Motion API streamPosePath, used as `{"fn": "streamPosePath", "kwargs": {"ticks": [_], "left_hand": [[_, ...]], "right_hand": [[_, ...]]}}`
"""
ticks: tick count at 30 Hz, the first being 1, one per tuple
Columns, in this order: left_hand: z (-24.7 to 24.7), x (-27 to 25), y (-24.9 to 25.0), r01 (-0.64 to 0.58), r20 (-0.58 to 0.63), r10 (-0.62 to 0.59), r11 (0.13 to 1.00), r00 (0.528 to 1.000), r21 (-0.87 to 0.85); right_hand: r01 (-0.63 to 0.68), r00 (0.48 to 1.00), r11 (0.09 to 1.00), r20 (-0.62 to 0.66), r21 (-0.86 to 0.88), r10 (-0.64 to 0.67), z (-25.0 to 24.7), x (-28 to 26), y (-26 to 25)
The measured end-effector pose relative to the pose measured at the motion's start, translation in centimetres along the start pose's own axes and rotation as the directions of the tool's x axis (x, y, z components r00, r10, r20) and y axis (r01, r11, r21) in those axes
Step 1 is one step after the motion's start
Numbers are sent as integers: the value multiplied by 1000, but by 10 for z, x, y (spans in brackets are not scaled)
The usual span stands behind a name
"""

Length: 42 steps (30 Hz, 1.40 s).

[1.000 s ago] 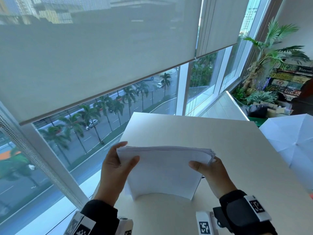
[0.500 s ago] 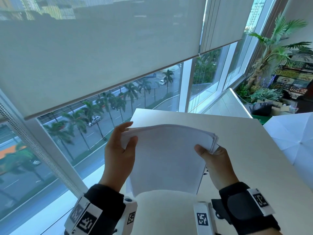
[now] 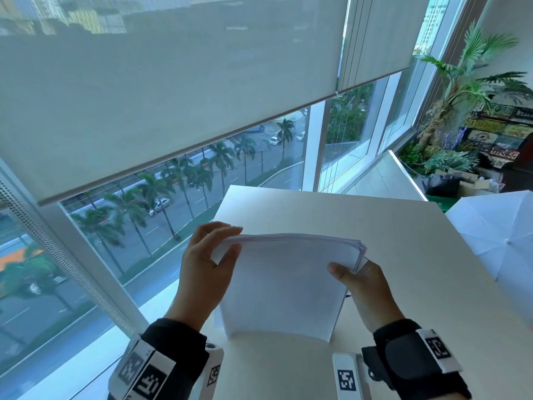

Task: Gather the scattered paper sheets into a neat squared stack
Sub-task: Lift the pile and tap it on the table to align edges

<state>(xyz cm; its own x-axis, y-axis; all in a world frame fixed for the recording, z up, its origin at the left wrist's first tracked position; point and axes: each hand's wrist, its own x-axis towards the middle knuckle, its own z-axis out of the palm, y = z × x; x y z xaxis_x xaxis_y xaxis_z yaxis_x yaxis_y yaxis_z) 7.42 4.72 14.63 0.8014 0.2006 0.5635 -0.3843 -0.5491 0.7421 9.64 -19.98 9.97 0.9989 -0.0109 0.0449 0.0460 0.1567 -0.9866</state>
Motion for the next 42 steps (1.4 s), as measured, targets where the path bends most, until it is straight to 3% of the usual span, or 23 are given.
{"fn": "streamPosePath", "kwargs": {"ticks": [4, 8, 11, 13, 15, 18, 22, 26, 30, 36, 42], "left_hand": [[-6, 3, 12, -58, -15, 60, 994, 998, 88], [-11, 7, 37, -254, -28, 278, 911, 960, 326], [-6, 4, 41, -345, 154, 311, 799, 938, 493], [0, 1, 33, -393, 357, 207, 698, 911, 599], [1, -1, 28, -383, 407, 125, 655, 905, 651], [-4, 1, 35, -277, 282, 113, 705, 953, 653], [-2, -1, 33, -330, 368, 97, 687, 925, 647], [-9, 0, 37, -267, 267, 122, 741, 956, 616], [-8, -1, 34, -340, 357, 156, 768, 921, 543], [-11, 5, 29, -88, 199, 33, 958, 979, 273], [-12, 11, 23, 1, 146, -22, 990, 989, 140]], "right_hand": [[10, 999, 1000, 33, 8, -10, -1, -2, -3], [-2, 996, 998, 85, 63, -4, -4, -1, -4], [-17, 992, 997, 125, 82, 6, -5, -1, -2], [-29, 990, 995, 142, 99, 15, -6, 0, 0], [-38, 985, 993, 169, 113, 19, -7, 1, 1], [-41, 980, 992, 201, 118, 17, -9, 2, 3], [-41, 976, 992, 219, 121, 14, -8, 1, 4], [-33, 974, 992, 228, 121, 4, -7, 3, 4], [-37, 974, 992, 228, 119, 9, -9, 5, 6], [-58, 973, 995, 226, 84, 38, -12, 6, 10], [-71, 972, 993, 228, 98, 47, -13, 6, 10]]}}
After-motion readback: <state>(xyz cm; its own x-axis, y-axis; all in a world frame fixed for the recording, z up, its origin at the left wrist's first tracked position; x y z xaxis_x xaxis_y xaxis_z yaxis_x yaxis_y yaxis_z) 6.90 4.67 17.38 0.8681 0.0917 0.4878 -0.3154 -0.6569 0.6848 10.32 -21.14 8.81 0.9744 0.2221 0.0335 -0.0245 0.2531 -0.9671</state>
